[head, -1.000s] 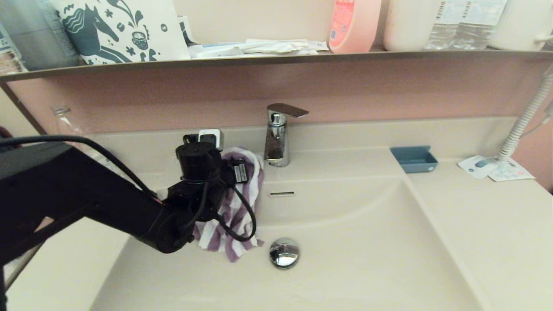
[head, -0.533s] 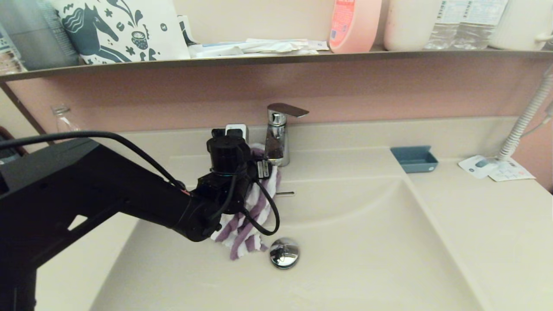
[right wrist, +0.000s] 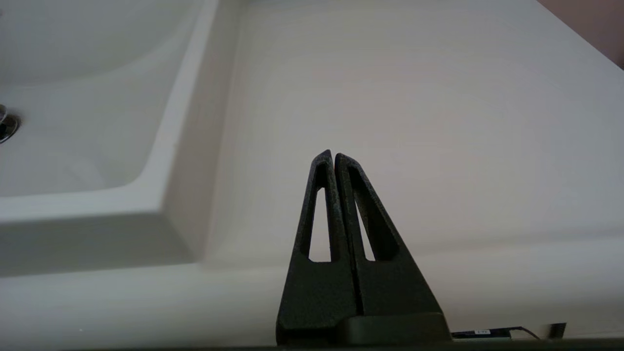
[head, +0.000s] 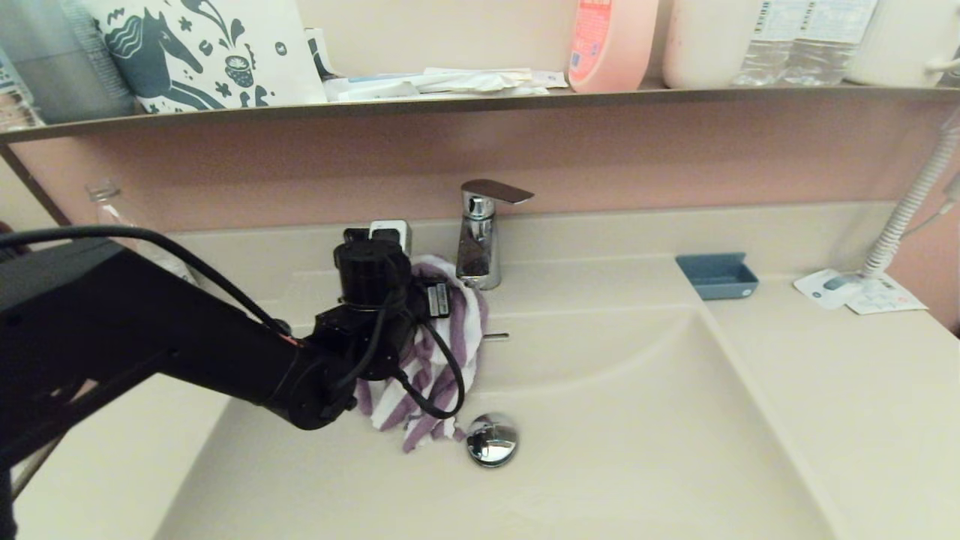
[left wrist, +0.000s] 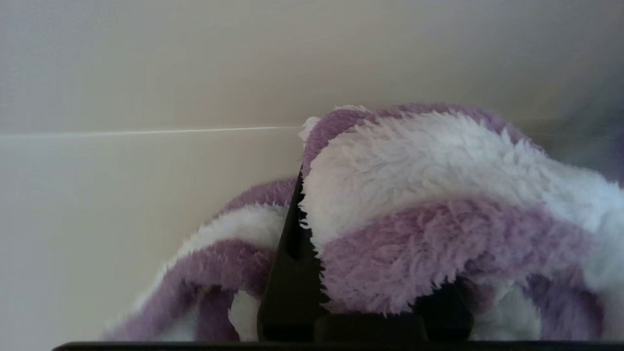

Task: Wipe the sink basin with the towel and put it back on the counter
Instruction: Wipe the sink

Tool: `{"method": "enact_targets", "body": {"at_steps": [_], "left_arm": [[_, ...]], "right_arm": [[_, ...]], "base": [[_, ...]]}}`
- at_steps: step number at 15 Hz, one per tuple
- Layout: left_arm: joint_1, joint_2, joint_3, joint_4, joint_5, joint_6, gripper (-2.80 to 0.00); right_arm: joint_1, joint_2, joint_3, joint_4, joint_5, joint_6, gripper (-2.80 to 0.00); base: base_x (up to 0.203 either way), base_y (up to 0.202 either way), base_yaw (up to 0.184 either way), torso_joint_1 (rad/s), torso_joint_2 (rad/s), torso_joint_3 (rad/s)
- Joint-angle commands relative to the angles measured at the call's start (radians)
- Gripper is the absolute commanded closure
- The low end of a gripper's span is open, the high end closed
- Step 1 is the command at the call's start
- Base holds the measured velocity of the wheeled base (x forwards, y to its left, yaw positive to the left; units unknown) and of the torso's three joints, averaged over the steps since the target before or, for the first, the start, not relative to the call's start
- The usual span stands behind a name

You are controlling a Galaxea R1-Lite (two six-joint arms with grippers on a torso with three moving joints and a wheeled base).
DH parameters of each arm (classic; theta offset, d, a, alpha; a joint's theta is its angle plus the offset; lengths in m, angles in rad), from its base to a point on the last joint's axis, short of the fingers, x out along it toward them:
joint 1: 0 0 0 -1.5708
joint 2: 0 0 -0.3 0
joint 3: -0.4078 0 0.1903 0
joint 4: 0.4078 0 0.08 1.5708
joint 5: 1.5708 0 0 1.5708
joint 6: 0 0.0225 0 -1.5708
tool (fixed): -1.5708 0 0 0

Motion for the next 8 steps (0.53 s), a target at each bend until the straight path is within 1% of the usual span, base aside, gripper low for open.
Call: {"method": "enact_targets", "body": {"at_steps": [1, 2, 5, 7, 8], "left_arm": [[0.093, -0.096, 0.044, -0.003, -0.034, -0.001, 0.0], [0.132, -0.126, 0.065, 0.0, -0.053, 0.0, 0.0], [0.2, -0.229, 0.183, 0.0, -0.095, 0.003, 0.0], [0.221, -0.314, 0.214, 0.013, -0.101, 0.005, 0.0], [0.225, -0.368, 0.217, 0.048, -0.101, 0.007, 0.0]], "right_arm": [[0.0, 0.001, 0.0, 0.0, 0.0, 0.0, 0.0], [0.0, 0.001, 0.0, 0.0, 0.0, 0.0, 0.0], [0.0, 0.001, 0.0, 0.0, 0.0, 0.001, 0.0], [0.0, 0.001, 0.0, 0.0, 0.0, 0.0, 0.0], [0.0, 0.001, 0.0, 0.0, 0.0, 0.0, 0.0]], "base": [[0.0, 0.0, 0.0, 0.0, 0.0, 0.0], [0.0, 0.0, 0.0, 0.0, 0.0, 0.0], [0.0, 0.0, 0.0, 0.0, 0.0, 0.0], [0.0, 0.0, 0.0, 0.0, 0.0, 0.0], [0.0, 0.0, 0.0, 0.0, 0.0, 0.0]]}}
